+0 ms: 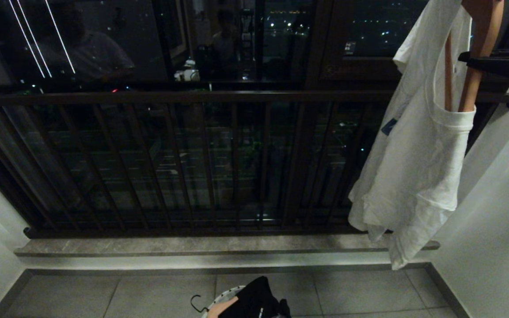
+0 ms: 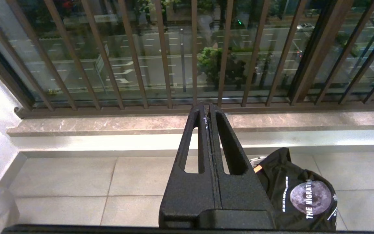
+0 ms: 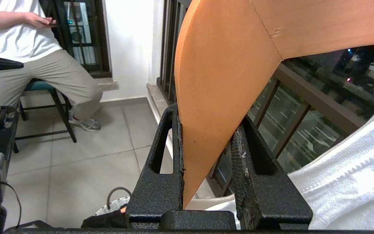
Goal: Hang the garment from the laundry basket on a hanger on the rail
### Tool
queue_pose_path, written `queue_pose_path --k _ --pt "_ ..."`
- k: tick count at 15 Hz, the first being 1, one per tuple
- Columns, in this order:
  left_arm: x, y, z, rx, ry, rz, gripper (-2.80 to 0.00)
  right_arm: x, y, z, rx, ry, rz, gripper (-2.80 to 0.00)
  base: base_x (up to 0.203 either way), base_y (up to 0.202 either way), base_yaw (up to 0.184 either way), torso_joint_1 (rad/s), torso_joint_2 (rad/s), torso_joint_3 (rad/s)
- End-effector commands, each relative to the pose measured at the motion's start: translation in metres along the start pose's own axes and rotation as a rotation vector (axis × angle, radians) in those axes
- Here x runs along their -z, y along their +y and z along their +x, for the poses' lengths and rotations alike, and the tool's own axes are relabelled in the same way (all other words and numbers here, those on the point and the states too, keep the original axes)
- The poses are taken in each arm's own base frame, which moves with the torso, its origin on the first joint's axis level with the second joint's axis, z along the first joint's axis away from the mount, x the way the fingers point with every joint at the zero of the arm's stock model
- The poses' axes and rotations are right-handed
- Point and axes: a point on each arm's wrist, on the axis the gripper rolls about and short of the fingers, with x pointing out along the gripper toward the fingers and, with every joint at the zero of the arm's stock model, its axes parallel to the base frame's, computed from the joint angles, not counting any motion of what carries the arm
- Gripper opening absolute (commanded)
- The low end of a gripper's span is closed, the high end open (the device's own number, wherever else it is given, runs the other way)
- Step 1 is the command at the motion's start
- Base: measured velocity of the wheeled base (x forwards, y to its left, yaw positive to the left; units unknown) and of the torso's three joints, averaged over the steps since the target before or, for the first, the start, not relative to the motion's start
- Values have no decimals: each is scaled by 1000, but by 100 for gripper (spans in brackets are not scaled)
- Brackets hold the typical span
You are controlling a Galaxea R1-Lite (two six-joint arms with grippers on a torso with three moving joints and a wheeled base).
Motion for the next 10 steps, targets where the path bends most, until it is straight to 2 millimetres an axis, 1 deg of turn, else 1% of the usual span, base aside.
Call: queue_pose_path --k 1,4,10 --pt "0 0 0 0 1 0 -280 1 -3 1 -10 3 -4 -280 0 0 0 0 0 0" --pt "0 0 0 0 1 0 -280 -1 -8 4 -18 1 -7 -280 0 0 0 0 0 0" --pt "0 0 0 0 1 0 -280 7 -22 4 -18 1 2 -280 0 0 0 0 0 0"
